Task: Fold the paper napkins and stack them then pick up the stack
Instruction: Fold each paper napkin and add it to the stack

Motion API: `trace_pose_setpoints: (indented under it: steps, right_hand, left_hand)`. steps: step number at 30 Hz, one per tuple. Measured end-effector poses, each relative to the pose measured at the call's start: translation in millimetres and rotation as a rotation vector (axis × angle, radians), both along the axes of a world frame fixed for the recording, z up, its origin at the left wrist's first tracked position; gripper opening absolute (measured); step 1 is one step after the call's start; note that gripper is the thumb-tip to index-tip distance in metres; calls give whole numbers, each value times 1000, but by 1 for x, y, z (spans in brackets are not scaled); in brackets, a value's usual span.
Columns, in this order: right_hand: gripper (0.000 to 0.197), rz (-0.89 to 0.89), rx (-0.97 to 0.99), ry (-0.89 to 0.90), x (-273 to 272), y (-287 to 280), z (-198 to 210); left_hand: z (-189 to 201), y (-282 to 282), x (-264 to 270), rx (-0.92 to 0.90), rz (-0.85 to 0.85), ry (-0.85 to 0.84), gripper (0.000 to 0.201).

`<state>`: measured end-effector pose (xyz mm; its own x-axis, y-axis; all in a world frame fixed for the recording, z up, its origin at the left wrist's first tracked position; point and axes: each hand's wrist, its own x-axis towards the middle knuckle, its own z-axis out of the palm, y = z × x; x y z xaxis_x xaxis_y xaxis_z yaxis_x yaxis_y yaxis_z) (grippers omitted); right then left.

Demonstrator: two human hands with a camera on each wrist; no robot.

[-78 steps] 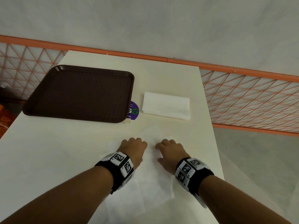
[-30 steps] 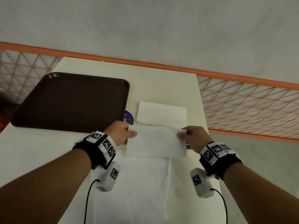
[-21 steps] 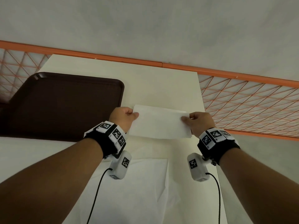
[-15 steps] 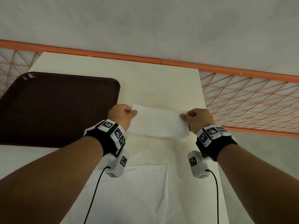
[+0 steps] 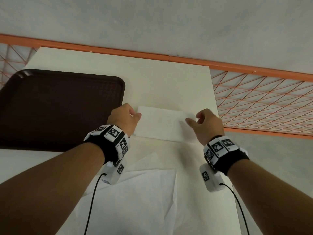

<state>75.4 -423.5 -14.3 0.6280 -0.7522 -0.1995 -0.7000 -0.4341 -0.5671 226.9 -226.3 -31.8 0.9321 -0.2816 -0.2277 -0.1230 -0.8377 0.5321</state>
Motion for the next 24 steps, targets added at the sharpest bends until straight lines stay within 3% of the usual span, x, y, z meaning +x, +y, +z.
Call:
trace_pose_setpoints:
  steps: [6, 9, 11, 17, 20, 24]
  right_hand:
    - [14, 460, 52, 198, -38, 90, 3]
    - [26, 577, 100, 317, -54, 128, -5]
    - [34, 569, 112, 357, -60, 147, -13]
    - [57, 493, 37, 445, -59, 177, -16]
    - [55, 467, -18, 510, -57, 188, -14]
    - [53, 278, 156, 490, -52, 195, -19]
  left_hand:
    - [22, 39, -38, 123, -357, 161, 18]
    - [23, 64, -61, 303, -517, 207, 14]
    - [19, 80, -74, 400, -577, 233, 12]
    - [10, 112, -103, 481, -606, 280, 51]
    - [5, 119, -114, 450, -619, 210, 51]
    - [0, 125, -119, 359, -550, 204, 48]
